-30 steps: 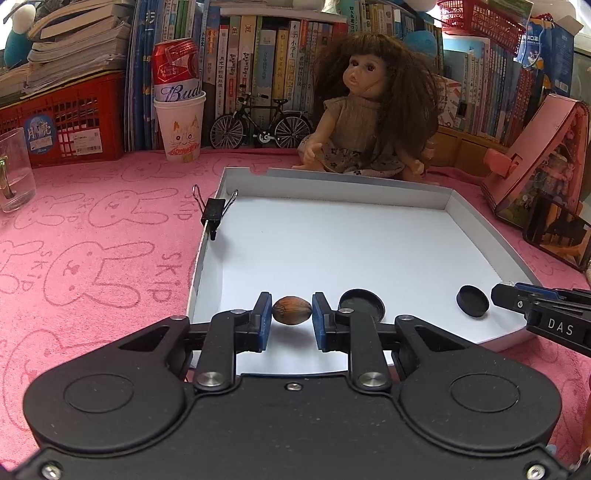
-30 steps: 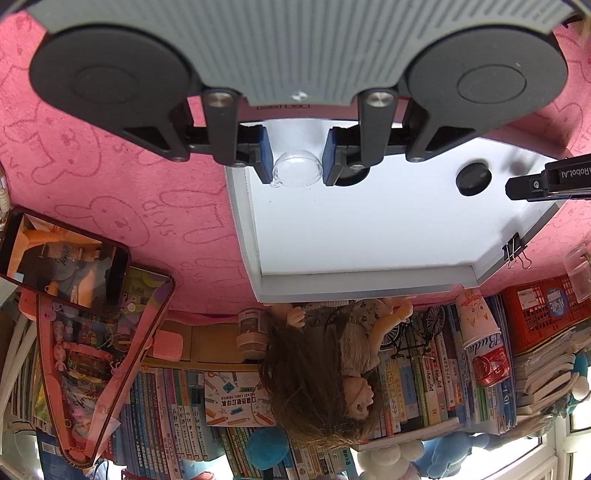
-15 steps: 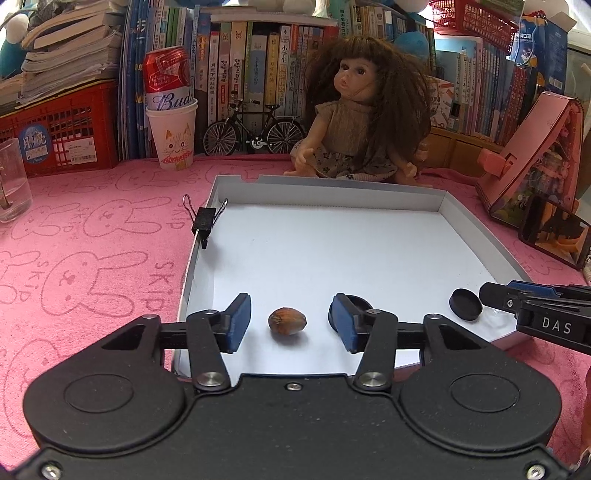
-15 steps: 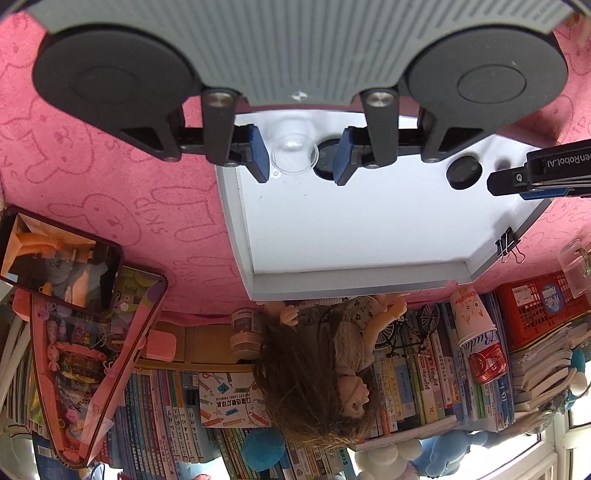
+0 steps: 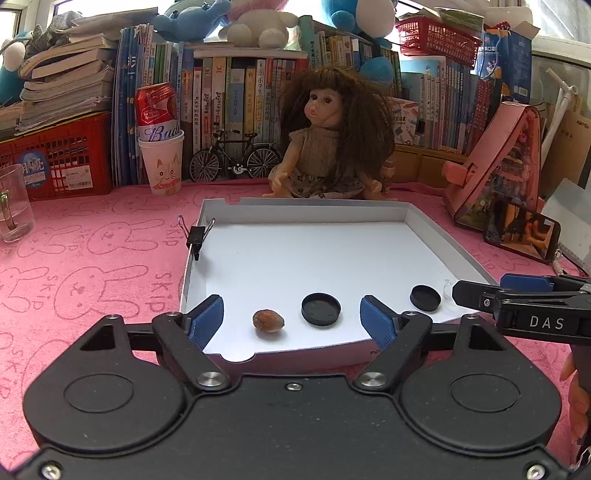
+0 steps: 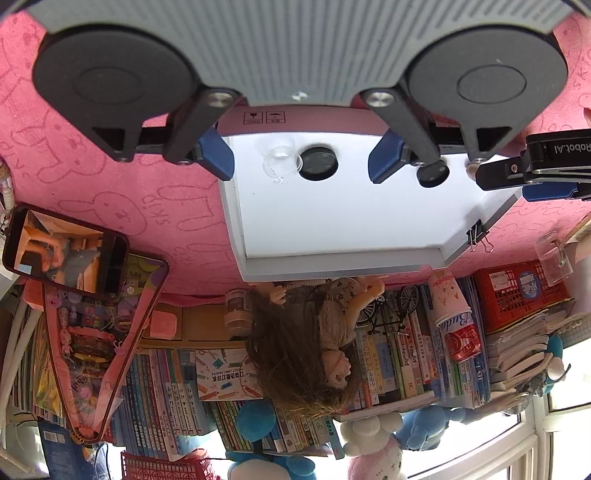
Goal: Organize rigid objects
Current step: 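Open the left gripper to release the walnut while the right gripper releases the dish, then move both grippers back toward the second walnut and the clips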
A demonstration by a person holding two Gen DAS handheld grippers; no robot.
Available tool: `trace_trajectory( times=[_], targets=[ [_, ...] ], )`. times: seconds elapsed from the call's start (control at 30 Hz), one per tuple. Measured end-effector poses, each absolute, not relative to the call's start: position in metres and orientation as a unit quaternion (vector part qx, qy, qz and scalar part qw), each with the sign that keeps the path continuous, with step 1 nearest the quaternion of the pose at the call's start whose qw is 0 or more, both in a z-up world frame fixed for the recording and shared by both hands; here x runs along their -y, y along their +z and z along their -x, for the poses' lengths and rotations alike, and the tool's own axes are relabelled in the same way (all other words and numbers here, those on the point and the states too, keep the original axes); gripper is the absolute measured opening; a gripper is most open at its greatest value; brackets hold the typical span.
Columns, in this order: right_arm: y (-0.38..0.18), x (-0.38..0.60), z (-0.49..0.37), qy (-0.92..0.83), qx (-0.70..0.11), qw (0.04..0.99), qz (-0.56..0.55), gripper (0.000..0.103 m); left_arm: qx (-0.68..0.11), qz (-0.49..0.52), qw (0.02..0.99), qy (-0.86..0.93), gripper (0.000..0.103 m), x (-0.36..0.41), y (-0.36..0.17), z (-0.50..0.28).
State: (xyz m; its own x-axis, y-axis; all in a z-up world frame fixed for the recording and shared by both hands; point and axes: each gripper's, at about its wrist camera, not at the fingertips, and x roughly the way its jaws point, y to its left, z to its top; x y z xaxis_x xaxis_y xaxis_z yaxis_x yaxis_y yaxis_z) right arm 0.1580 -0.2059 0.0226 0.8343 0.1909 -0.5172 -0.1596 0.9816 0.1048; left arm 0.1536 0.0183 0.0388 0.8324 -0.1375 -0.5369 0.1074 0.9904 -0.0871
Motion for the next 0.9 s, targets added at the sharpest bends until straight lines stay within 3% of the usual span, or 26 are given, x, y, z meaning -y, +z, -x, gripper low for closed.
trace_trajectory(
  times=[0.27, 0.5, 0.9],
  targets=[
    [0.028, 0.210, -0.129, 0.104, -0.255, 0.961, -0.036, 0.092, -0.271, 0.032, 0.959, -0.080, 0.083, -0.020, 0.044, -0.121],
    [0.026, 0.210, -0.104, 0.110, -0.235, 0.965, -0.026, 0.103, -0.271, 0.040, 0.958, -0.081, 0.083, -0.024, 0.039, -0.097],
    [0.015, 0.206, -0.072, 0.130, -0.208, 0.969, -0.007, 0.103, -0.266, 0.039, 0.959, -0.090, 0.083, -0.025, 0.025, -0.063]
  ],
)
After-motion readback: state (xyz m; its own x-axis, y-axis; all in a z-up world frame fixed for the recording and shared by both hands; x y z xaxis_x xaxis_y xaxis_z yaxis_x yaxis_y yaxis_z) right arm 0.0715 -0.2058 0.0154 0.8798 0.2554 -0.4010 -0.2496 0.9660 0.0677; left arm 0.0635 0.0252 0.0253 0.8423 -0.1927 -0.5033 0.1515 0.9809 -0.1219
